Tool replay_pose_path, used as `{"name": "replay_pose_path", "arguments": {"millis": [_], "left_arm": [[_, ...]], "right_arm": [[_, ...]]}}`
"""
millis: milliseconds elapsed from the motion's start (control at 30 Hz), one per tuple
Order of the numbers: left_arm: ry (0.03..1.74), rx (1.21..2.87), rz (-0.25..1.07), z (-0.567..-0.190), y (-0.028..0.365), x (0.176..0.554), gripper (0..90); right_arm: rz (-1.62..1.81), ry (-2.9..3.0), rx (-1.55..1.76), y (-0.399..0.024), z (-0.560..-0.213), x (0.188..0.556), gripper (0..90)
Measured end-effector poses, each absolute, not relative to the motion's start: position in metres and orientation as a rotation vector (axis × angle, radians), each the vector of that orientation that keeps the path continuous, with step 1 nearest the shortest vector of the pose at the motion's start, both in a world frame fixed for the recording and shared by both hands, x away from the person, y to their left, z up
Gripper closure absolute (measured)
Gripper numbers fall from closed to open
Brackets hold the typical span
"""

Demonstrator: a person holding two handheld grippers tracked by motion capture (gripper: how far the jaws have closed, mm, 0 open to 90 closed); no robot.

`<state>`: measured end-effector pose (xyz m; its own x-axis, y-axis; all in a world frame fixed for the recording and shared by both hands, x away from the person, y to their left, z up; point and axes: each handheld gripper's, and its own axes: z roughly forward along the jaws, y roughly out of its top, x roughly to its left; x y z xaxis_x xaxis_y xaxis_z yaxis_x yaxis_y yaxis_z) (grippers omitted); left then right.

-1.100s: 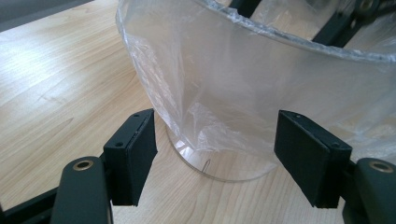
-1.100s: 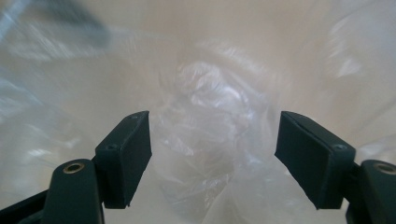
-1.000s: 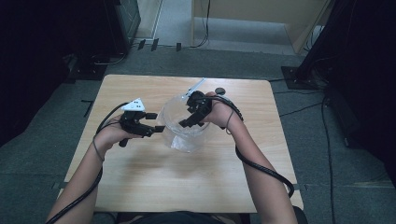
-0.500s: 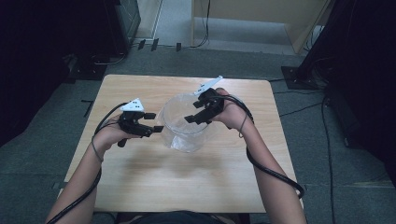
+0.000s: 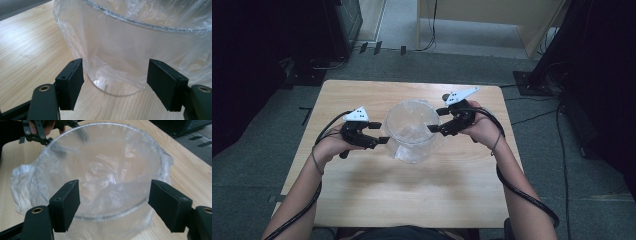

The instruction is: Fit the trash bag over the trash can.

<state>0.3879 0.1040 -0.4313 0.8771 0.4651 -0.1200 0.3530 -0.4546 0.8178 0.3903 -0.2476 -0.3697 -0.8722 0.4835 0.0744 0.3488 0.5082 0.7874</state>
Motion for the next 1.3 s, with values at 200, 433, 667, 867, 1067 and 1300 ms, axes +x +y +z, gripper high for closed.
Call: {"name": "replay_pose_path", "arguments": {"millis": [200,433,667,867,1067,1300], "left_arm": [[0.589,2.095,0.155,-0.431,0.103,0.386,28.8],[0.591,2.089,0.163,-0.431,0.106,0.386,28.6],[0.603,2.081,0.177,-0.432,0.111,0.386,28.5],[0.596,2.079,0.191,-0.433,0.114,0.386,27.8],[0.629,2.07,0.202,-0.439,0.12,0.387,27.6],[0.655,2.085,0.206,-0.449,0.127,0.388,27.1]], "right_arm": [[1.321,2.561,0.742,-0.255,-0.376,0.377,22.9],[1.388,2.485,0.794,-0.266,-0.383,0.364,22.0],[1.408,2.435,0.837,-0.276,-0.392,0.355,21.9],[1.437,2.426,0.899,-0.284,-0.402,0.356,21.8],[1.338,2.428,0.931,-0.292,-0.415,0.36,21.7],[1.313,2.416,0.985,-0.294,-0.44,0.365,21.6]]}}
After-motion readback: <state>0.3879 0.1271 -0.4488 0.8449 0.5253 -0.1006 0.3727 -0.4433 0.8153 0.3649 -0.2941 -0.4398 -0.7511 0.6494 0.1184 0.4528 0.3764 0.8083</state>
